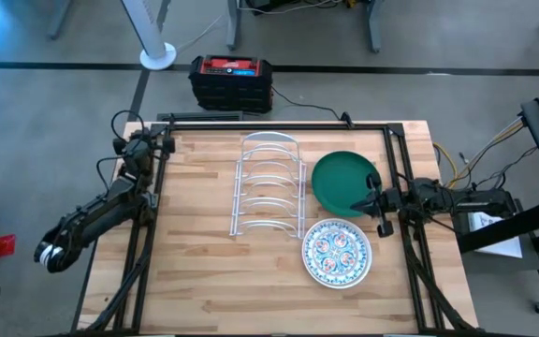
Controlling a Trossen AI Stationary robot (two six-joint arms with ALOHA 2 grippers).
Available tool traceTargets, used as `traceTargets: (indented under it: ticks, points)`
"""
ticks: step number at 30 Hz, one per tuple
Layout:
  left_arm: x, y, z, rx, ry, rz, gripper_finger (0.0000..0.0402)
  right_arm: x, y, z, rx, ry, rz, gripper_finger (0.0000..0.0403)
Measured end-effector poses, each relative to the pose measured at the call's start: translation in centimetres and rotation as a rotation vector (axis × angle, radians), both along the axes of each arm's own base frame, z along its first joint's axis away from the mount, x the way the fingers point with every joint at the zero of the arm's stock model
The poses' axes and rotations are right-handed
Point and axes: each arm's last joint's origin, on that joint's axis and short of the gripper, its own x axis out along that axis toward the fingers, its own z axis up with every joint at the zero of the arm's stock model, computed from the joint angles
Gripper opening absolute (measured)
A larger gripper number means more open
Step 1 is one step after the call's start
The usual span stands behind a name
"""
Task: Sort dishes
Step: Return to Home Position
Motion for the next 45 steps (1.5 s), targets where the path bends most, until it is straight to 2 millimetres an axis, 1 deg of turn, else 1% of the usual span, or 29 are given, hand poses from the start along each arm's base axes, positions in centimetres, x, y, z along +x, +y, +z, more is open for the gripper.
traceTargets:
  ticks: [10,12,16,19,45]
  points:
    - [-0.01,0.00,0.02,0.000,0.003,0.003,0.0002,0.00,0.00,0.01,0.003,0.000,0.000,0.0007]
    - [-0.01,0.00,0.02,0.000,0.003,0.003,0.0002,0.00,0.00,0.00,0.034,0.005,0.000,0.0007]
    - [-0.01,0.01,0.03,0.000,0.003,0.003,0.0002,0.00,0.00,0.00,0.151,0.022,0.001,0.0007]
    - [0.00,0.01,0.04,0.000,0.002,0.003,0.0002,0.00,0.00,0.00,0.188,0.027,0.001,0.0007]
    - [0.00,0.01,0.04,0.000,0.003,0.003,0.0002,0.00,0.00,0.00,0.174,0.025,0.000,0.0007]
